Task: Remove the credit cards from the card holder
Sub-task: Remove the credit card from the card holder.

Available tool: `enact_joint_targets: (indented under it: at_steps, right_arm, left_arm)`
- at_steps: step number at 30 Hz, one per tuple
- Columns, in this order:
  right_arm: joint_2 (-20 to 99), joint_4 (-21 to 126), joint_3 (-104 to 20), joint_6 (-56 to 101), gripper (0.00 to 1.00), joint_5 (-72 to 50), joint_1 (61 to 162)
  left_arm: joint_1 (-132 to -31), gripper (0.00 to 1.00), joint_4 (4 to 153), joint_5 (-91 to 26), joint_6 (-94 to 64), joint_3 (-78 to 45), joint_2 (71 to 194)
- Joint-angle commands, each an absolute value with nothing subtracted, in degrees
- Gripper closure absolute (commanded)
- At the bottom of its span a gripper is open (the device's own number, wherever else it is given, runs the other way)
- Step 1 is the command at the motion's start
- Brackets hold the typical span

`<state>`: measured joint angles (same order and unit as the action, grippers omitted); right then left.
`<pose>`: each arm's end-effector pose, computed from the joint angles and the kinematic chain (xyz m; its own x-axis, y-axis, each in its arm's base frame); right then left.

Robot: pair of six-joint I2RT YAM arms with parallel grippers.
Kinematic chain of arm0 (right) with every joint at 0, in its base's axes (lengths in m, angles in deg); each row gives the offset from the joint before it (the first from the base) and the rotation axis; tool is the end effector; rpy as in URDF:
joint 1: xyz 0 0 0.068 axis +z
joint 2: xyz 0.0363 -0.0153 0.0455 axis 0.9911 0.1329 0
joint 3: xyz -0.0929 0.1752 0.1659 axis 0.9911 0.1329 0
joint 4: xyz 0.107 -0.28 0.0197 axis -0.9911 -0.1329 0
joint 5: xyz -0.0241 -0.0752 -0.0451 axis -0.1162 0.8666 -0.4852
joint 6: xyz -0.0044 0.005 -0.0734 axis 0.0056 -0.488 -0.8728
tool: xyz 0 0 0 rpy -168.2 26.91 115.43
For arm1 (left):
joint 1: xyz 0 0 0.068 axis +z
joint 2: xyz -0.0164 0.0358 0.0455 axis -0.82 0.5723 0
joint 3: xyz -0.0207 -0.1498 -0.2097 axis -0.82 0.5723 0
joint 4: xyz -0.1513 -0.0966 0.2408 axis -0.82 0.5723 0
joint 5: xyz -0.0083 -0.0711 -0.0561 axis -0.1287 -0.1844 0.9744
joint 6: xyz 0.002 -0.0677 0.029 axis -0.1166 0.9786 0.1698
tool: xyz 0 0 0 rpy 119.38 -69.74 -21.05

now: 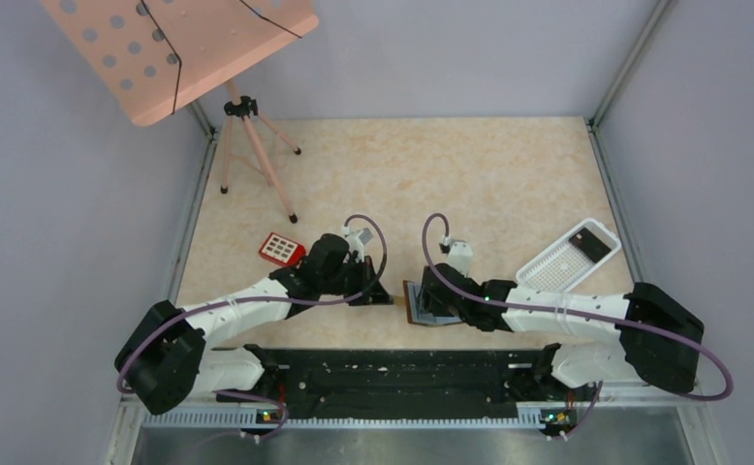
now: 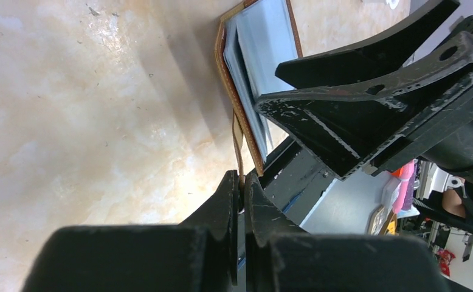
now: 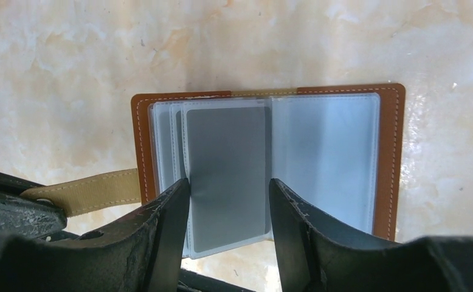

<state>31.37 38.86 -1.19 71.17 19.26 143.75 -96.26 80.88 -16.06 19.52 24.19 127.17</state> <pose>0.1595 0.2430 0.1188 -0.7890 0.1385 -0.5985 -0.0851 0.9403 0.3297 0.2056 -0.2142 0.1335 -0.9367 -0.0469 -0.3470 0.2435 0.6247 -0.7419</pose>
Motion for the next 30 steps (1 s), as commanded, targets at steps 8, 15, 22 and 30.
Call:
enact_joint_targets:
  at_steps: [8, 15, 22, 30]
  right_arm:
    - [25.39, 30.43, -0.97, 72.44, 0.49, 25.11, 144.49]
    - [21.73, 25.46, -0.49, 73.60, 0.49, 27.72, 144.41]
    - [18.79, 22.91, -1.48, 73.40, 0.49, 27.25, 143.70]
    - [15.57, 35.98, 1.79, 64.62, 0.61, 13.28, 137.07]
  left_arm:
    - [-96.22, 1.00, 84.61, -19.14, 16.33, 23.56, 125.75]
    - [-96.14, 1.00, 89.12, -22.78, 14.43, 22.42, 125.51]
    - [-96.14, 0.92, 94.17, -25.91, 13.57, 19.21, 124.60]
    - [-96.13, 0.61, 93.04, -24.71, 16.64, 16.62, 122.27]
